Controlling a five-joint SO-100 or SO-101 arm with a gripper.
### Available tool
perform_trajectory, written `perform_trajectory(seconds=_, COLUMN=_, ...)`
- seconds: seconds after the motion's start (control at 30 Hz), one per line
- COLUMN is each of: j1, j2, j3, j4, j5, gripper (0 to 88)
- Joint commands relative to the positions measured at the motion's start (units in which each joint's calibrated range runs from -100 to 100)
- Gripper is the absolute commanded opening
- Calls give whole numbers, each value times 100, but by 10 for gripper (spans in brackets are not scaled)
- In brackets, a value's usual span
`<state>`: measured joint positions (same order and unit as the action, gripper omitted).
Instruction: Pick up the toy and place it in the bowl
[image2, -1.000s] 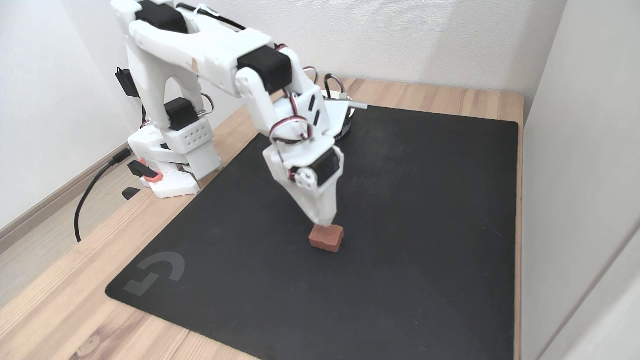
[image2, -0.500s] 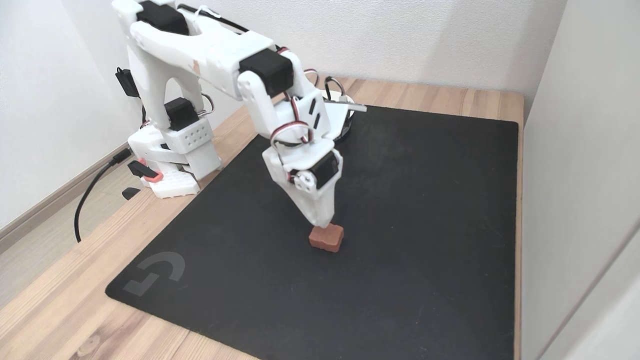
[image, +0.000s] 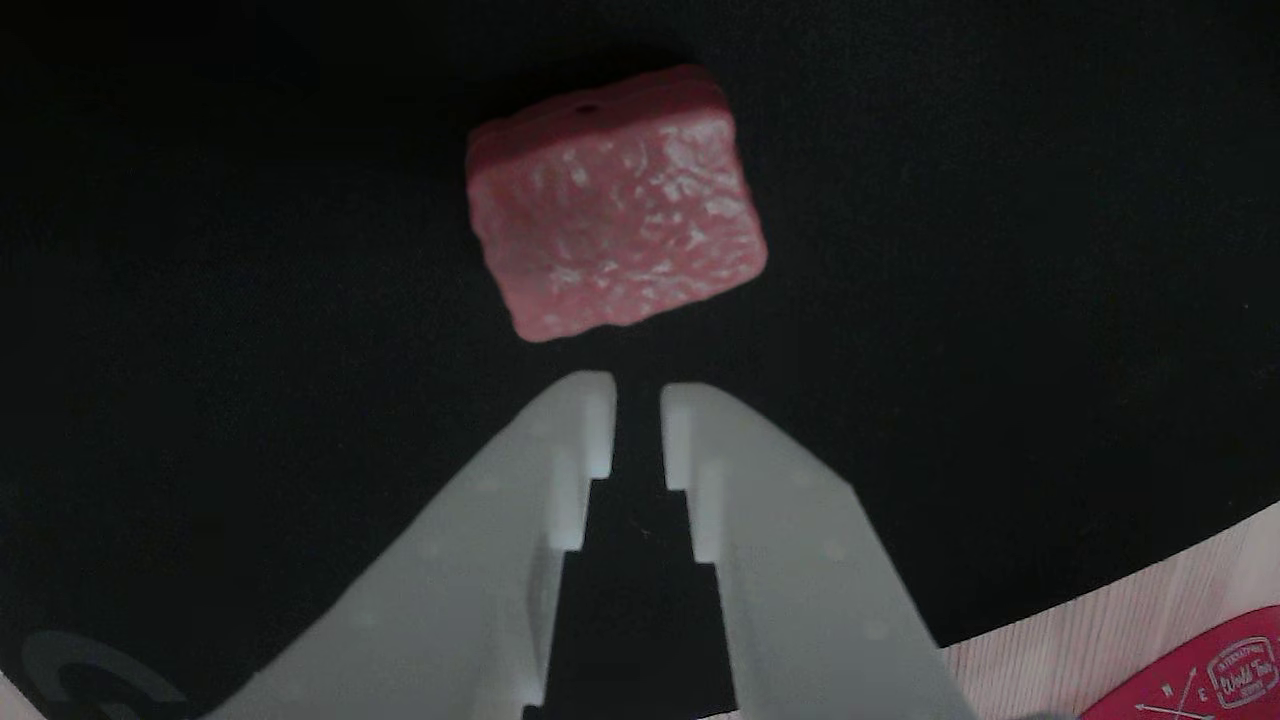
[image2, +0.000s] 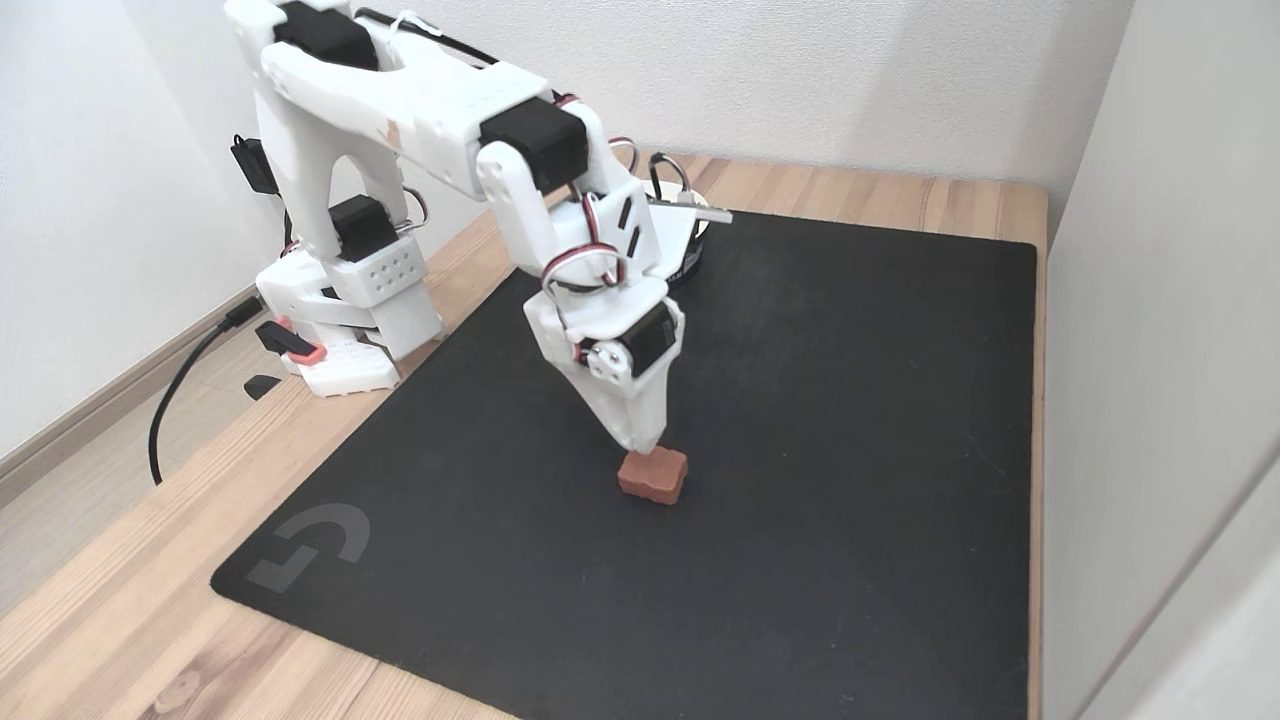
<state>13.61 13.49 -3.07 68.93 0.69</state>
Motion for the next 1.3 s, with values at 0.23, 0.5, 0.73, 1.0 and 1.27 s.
perform_trajectory(seconds=0.23, j1=-18, j2=-19, j3=-193, j4=25, j5=771, gripper=28)
perform_trajectory(seconds=0.5, j1=-27, j2=-19, j3=-148, j4=42, j5=1021, gripper=28)
perform_trajectory(seconds=0.73, j1=-27, j2=-19, j3=-148, j4=42, j5=1011, gripper=29)
perform_trajectory(seconds=1.0, j1=-2, j2=-11, j3=-148, j4=296, j5=494, gripper=54)
perform_trajectory(seconds=1.27, j1=-144, j2=-11, j3=-193, j4=778, j5=426, gripper=303)
